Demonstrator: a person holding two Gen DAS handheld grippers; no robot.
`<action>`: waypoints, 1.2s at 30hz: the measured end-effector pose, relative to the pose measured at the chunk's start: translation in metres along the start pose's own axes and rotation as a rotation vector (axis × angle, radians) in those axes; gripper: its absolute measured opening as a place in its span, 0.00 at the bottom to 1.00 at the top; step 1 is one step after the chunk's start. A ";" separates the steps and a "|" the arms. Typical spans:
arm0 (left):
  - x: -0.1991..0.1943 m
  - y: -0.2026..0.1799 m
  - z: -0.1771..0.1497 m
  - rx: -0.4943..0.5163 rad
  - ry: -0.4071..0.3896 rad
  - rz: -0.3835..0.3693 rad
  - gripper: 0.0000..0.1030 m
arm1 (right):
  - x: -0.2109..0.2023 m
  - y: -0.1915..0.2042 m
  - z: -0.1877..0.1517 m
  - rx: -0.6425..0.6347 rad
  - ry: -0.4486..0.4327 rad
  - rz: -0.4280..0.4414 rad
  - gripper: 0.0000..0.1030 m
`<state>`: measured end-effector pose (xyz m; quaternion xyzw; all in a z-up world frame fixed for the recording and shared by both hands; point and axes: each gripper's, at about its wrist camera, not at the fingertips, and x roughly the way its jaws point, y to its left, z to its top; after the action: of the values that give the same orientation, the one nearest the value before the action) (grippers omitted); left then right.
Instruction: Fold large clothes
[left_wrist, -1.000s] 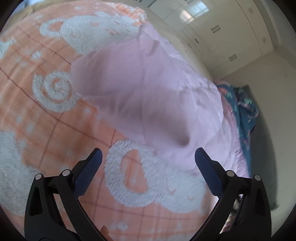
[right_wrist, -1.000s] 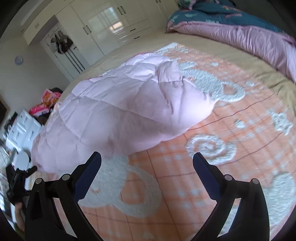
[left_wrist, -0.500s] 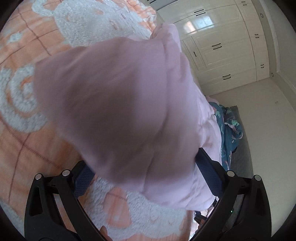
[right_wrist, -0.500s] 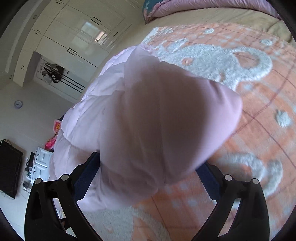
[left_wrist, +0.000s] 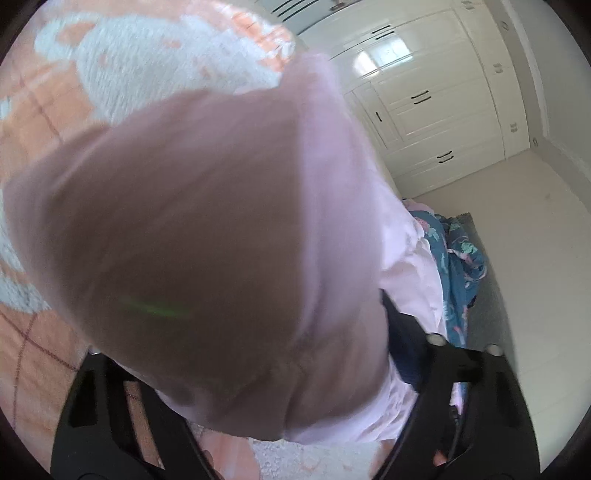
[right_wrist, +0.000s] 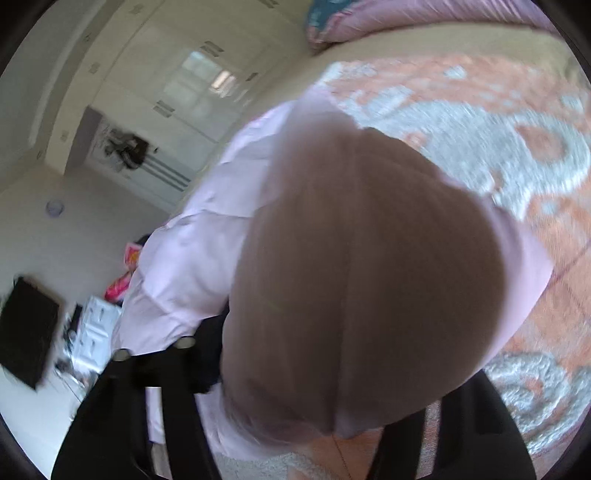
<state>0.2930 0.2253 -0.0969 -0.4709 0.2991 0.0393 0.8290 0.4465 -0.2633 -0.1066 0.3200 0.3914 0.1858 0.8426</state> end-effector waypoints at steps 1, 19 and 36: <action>-0.001 -0.004 -0.001 0.024 -0.008 0.012 0.62 | -0.002 0.006 0.001 -0.038 -0.003 -0.007 0.41; -0.067 -0.094 -0.008 0.324 -0.102 0.103 0.34 | -0.087 0.120 -0.016 -0.556 -0.115 -0.085 0.28; -0.138 -0.086 -0.072 0.341 -0.074 0.121 0.34 | -0.167 0.116 -0.077 -0.602 -0.066 -0.117 0.27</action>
<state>0.1770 0.1495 0.0147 -0.3029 0.2983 0.0552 0.9034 0.2753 -0.2434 0.0253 0.0387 0.3088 0.2339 0.9211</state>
